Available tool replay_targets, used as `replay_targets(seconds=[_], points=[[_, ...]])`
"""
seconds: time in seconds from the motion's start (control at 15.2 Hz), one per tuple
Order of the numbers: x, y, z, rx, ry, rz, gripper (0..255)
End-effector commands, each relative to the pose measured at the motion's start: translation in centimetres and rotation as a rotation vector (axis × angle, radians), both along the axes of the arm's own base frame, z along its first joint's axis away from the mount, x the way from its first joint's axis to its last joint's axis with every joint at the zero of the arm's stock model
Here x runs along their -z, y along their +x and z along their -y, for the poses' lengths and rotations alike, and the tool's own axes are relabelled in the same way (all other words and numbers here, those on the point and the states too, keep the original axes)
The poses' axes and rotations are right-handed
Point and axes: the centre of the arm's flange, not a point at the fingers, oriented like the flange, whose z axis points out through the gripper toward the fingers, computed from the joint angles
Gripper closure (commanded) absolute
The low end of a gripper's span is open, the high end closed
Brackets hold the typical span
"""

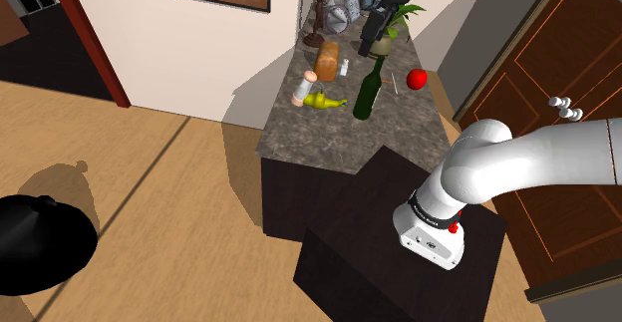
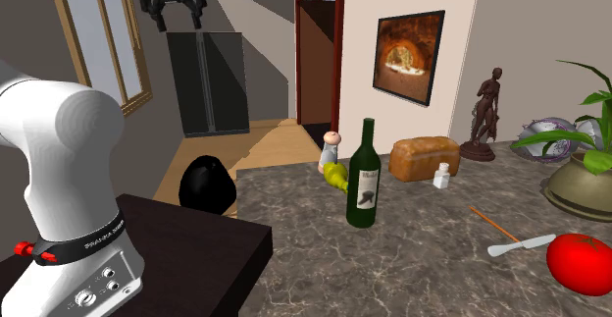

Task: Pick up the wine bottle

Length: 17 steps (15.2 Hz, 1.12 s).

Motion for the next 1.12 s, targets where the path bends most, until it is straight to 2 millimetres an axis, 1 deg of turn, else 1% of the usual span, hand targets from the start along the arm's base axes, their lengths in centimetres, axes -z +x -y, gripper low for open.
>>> replay_targets(seconds=[0.0, 1.06], points=[[0.0, 0.0, 0.0, 0.0, 0.0, 0.0, 0], [7.9, 5.7, 19.4, -0.019, 0.034, -0.033, 0]])
